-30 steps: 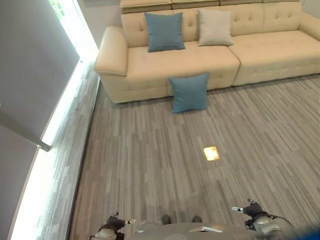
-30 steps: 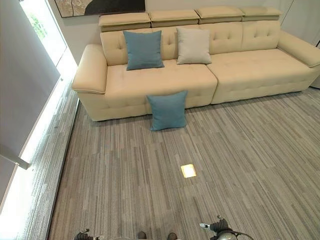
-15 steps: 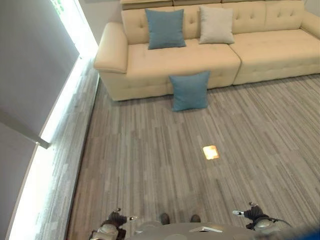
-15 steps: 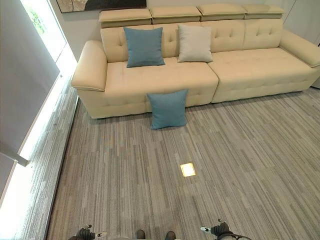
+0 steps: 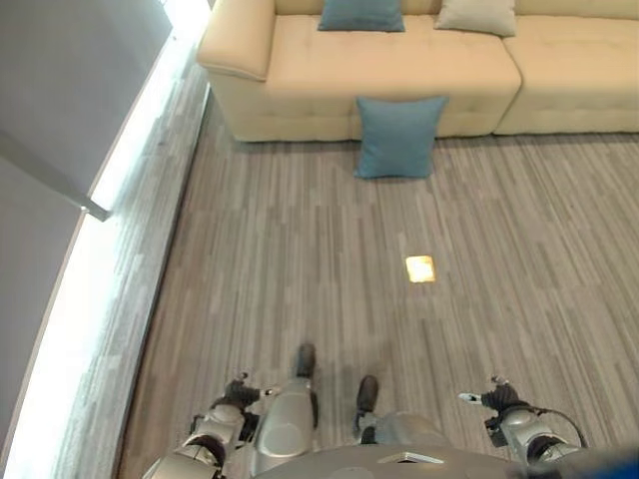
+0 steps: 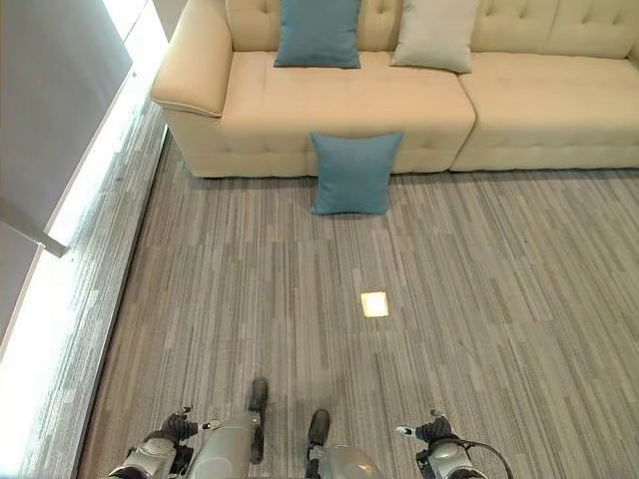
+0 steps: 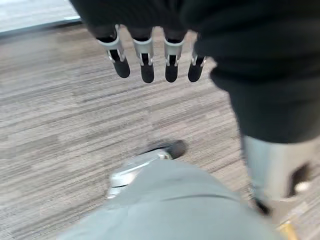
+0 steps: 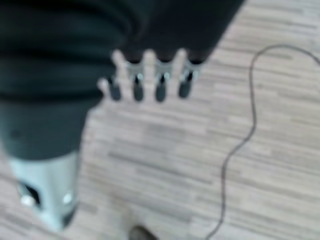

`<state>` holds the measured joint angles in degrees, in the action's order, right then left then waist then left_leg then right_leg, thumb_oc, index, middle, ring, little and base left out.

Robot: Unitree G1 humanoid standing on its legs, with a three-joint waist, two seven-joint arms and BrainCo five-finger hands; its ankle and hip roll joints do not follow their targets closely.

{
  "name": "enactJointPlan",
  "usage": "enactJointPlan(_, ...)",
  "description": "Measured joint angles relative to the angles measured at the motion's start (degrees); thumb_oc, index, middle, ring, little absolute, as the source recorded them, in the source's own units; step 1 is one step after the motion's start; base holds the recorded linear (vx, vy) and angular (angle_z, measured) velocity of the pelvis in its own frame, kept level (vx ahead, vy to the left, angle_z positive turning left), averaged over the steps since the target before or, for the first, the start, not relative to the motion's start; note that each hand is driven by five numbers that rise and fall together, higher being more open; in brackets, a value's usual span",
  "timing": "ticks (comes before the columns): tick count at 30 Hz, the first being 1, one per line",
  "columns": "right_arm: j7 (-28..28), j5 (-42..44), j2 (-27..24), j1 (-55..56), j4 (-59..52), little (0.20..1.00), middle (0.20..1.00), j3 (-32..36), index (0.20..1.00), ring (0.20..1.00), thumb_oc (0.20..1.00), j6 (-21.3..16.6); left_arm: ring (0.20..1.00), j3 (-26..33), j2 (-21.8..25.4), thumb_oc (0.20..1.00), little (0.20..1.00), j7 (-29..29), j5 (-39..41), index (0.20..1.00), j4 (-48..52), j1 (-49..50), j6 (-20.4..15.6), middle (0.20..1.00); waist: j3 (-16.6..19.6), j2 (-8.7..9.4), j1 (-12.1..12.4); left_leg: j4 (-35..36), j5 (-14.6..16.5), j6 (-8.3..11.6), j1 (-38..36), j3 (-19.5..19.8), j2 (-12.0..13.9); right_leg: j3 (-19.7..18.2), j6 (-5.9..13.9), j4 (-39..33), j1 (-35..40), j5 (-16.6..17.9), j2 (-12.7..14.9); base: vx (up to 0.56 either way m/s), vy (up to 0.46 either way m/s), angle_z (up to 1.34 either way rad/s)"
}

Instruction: Pick up all the scattered cushions and arrange them neatly on the sofa.

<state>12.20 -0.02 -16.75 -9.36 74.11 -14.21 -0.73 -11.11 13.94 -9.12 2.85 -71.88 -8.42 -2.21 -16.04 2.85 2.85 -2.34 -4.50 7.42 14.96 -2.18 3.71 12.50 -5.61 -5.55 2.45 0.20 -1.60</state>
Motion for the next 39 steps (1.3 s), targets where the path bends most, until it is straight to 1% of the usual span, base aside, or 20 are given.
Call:
enactJointPlan(4,0.04,-0.05,0.08,1.08,-0.03,1.000,1.000,-0.18,1.000,1.000,1.000,0.17,1.000,0.39,0.13,1.000,1.000,0.01,-0.07,1.000,-2.44,2.96,0.43,1.000,2.84,-0.50,0.29,1.54,-0.74,-1.63,-6.06,-0.49,-0.82,-4.77,2.51,0.36,1.95,-2.19,0.03,0.27,0.202,-0.70)
enactJointPlan(7,-0.10,-0.06,0.92,2.05,-1.33,1.000,1.000,-0.35,1.000,1.000,1.000,0.31,1.000,0.12,1.15,1.000,1.000,0.05,-0.12,1.000,-1.48,3.21,0.62,1.000,4.12,1.40,1.01,3.83,-0.93,-8.76,-9.00,-4.67,-2.42,-6.46,4.95,5.33,-0.09,-4.52,2.47,0.21,0.185,-0.50)
enactJointPlan(9,-0.31,-0.06,0.83,1.94,-2.71,1.000,1.000,-0.62,1.000,1.000,1.000,0.31,1.000,-0.03,1.82,1.000,1.000,0.05,-0.17,1.000,-0.50,-0.25,0.59,1.000,4.61,2.16,0.74,3.49,1.85,-10.90,-11.37,-5.34,-4.63,-6.42,8.15,13.45,-1.79,-7.35,4.71,0.18,0.231,-0.32)
enactJointPlan(11,-0.33,-0.07,0.93,0.50,-5.43,1.000,1.000,-1.40,1.000,1.000,1.000,0.03,1.000,-0.65,2.49,1.000,1.000,-0.04,-0.19,1.000,0.58,0.03,0.58,1.000,4.26,0.63,0.04,3.04,2.87,-11.53,-12.79,-6.28,-3.57,-5.38,11.93,32.30,-10.72,-9.54,6.37,0.12,0.126,-0.20)
enactJointPlan(13,-0.64,-0.10,1.19,0.14,-6.89,1.000,1.000,-2.27,1.000,1.000,1.000,-0.21,1.000,-1.60,3.85,1.000,1.000,-0.08,-0.19,1.000,1.31,-0.60,0.26,1.000,4.57,1.23,-0.01,2.25,6.19,-12.78,-14.04,-6.65,-5.12,-4.82,13.35,40.23,-16.28,-8.69,10.23,0.22,0.089,-0.11)
enactJointPlan(15,-0.61,-0.10,1.01,0.13,-7.52,1.000,1.000,-2.23,1.000,1.000,1.000,-0.26,1.000,-2.17,3.81,1.000,1.000,-0.07,-0.19,1.000,0.84,-0.35,0.39,1.000,4.65,0.94,-0.63,3.55,6.80,-13.86,-17.28,-6.53,-5.70,-3.59,12.96,41.32,-18.65,-8.91,11.65,0.26,-0.015,-0.14)
enactJointPlan(16,-0.63,-0.14,1.05,0.47,-7.99,1.000,1.000,-2.33,1.000,1.000,1.000,-0.22,1.000,-2.14,3.73,1.000,1.000,-0.05,-0.19,1.000,0.81,0.23,0.37,1.000,4.38,0.40,-0.99,4.21,6.94,-12.92,-18.54,-6.63,-5.87,-3.48,12.76,37.61,-19.54,-8.88,11.81,0.36,-0.105,0.01)
enactJointPlan(17,-0.65,-0.23,1.06,0.47,-8.06,1.000,1.000,-2.64,1.000,1.000,1.000,-0.13,1.000,-2.10,3.48,1.000,1.000,-0.06,-0.19,1.000,0.51,0.61,0.39,1.000,4.12,0.90,-1.72,4.60,7.28,-12.28,-20.02,-7.11,-5.94,-1.41,11.88,29.00,-19.60,-7.65,11.98,0.40,-0.132,-0.18)
enactJointPlan(18,-0.65,-1.39,1.04,-0.13,-8.11,1.000,1.000,-2.86,1.000,1.000,1.000,0.30,1.000,-1.56,2.93,1.000,1.000,0.01,-0.20,1.000,-1.44,1.51,0.48,1.000,4.22,1.22,-1.70,5.88,7.92,-11.23,-21.92,-8.73,-6.10,4.17,12.75,14.98,-20.01,-2.44,12.09,0.31,-0.109,-0.10)
enactJointPlan(21,-0.74,-1.39,1.21,1.36,-7.22,1.000,1.000,-2.99,1.000,1.000,1.000,0.36,1.000,-1.19,2.66,1.000,1.000,-0.03,-0.23,1.000,-1.41,2.70,0.37,1.000,4.62,1.86,-2.44,6.03,9.56,-9.46,-25.09,-7.04,-5.89,0.70,11.76,13.35,-19.29,1.98,10.51,0.28,-0.145,0.30)
enactJointPlan(22,-0.76,-1.39,1.18,2.62,-6.50,1.000,1.000,-2.90,1.000,1.000,1.000,0.35,1.000,-1.28,2.58,1.000,1.000,-0.02,-0.25,1.000,-1.41,3.01,0.33,1.000,5.44,2.83,-2.20,6.16,11.80,-7.96,-27.27,-5.78,-5.33,0.09,8.71,14.07,-17.07,4.24,8.98,0.35,-0.266,0.62)
enactJointPlan(23,-0.76,-1.37,1.20,2.65,-5.20,1.000,1.000,-2.58,1.000,1.000,1.000,0.34,1.000,-1.18,1.95,1.000,1.000,-0.01,-0.23,1.000,-1.45,3.69,0.37,1.000,5.91,1.62,-2.11,4.87,13.10,-6.66,-27.82,-4.53,-3.31,1.13,7.32,13.59,-15.20,3.51,7.51,0.32,-0.311,0.54)
enactJointPlan(26,-0.72,-1.33,1.21,3.40,-5.57,1.000,1.000,-1.86,1.000,1.000,1.000,0.24,1.000,-1.10,1.38,1.000,1.000,0.15,-0.24,1.000,-1.53,4.79,0.35,1.000,7.26,3.09,-1.54,-9.23,14.14,-4.72,-23.06,-3.37,-0.05,2.52,4.49,5.17,-7.96,4.64,4.12,0.15,-0.258,0.19)
enactJointPlan(27,-0.62,-1.15,1.07,3.56,-6.12,1.000,1.000,-1.25,1.000,1.000,1.000,0.18,1.000,-0.77,0.23,1.000,1.000,0.16,-0.22,1.000,-1.39,5.17,0.35,1.000,7.78,3.51,-1.27,-19.28,14.17,-3.69,-18.14,-2.68,0.67,2.56,2.26,3.64,-6.88,4.56,2.63,0.15,-0.300,0.12)
enactJointPlan(29,-0.54,-0.67,1.10,2.39,-5.55,1.000,1.000,-0.76,1.000,1.000,1.000,-0.51,1.000,-0.04,1.26,1.000,1.000,0.26,0.00,1.000,-1.31,2.55,0.34,1.000,6.29,4.79,-0.01,-44.90,7.92,-2.39,-2.81,-1.02,3.08,3.55,0.32,1.51,-5.05,3.88,1.60,0.09,-0.051,0.07)
enactJointPlan(30,-0.51,-0.41,1.35,1.96,-4.37,1.000,1.000,-1.56,1.000,1.000,1.000,-0.11,1.000,0.25,1.94,1.000,1.000,0.20,0.14,1.000,-0.23,1.74,0.09,1.000,5.92,5.48,0.74,-45.22,10.00,-2.50,0.43,-1.22,3.29,3.73,0.41,1.24,-4.67,3.91,1.32,0.18,0.026,-0.05)
enactJointPlan(33,-0.22,0.48,1.46,0.43,-4.21,1.000,1.000,-2.97,1.000,1.000,1.000,-0.30,1.000,-0.22,2.16,1.000,1.000,0.20,0.00,1.000,0.89,1.83,0.08,1.000,4.91,5.78,0.02,-23.47,10.22,-2.77,1.92,-2.08,1.14,3.99,3.31,0.12,-1.72,1.24,0.54,0.15,0.050,-0.03)
enactJointPlan(35,-0.24,0.49,1.50,-0.01,-3.50,1.000,1.000,-3.11,1.000,1.000,1.000,-0.30,1.000,-0.24,1.85,1.000,1.000,0.36,-0.08,1.000,1.22,1.45,0.02,1.000,3.56,5.30,-0.29,-13.85,6.57,-2.43,2.28,-2.74,0.29,4.12,2.97,0.15,-0.28,0.45,-0.09,0.23,0.106,-0.10)
enactJointPlan(37,-0.19,0.50,1.53,0.05,-1.96,1.000,1.000,-3.67,1.000,1.000,1.000,0.01,1.000,-0.16,1.55,1.000,1.000,0.44,-0.10,1.000,0.64,0.79,0.12,1.000,2.97,3.67,-0.06,1.55,0.32,-1.91,1.94,-3.36,-0.07,3.41,4.65,0.31,1.39,-2.13,-2.01,0.28,0.161,-0.11)
enactJointPlan(39,-0.25,0.49,1.52,0.43,-1.76,1.000,1.000,-3.68,1.000,1.000,1.000,0.23,1.000,0.43,1.56,1.000,1.000,0.41,-0.01,1.000,0.73,1.19,0.12,1.000,2.72,3.19,0.93,2.21,-1.00,-3.49,1.32,-2.75,-0.03,1.95,5.02,0.34,3.16,-2.63,-2.84,0.24,0.207,-0.42)
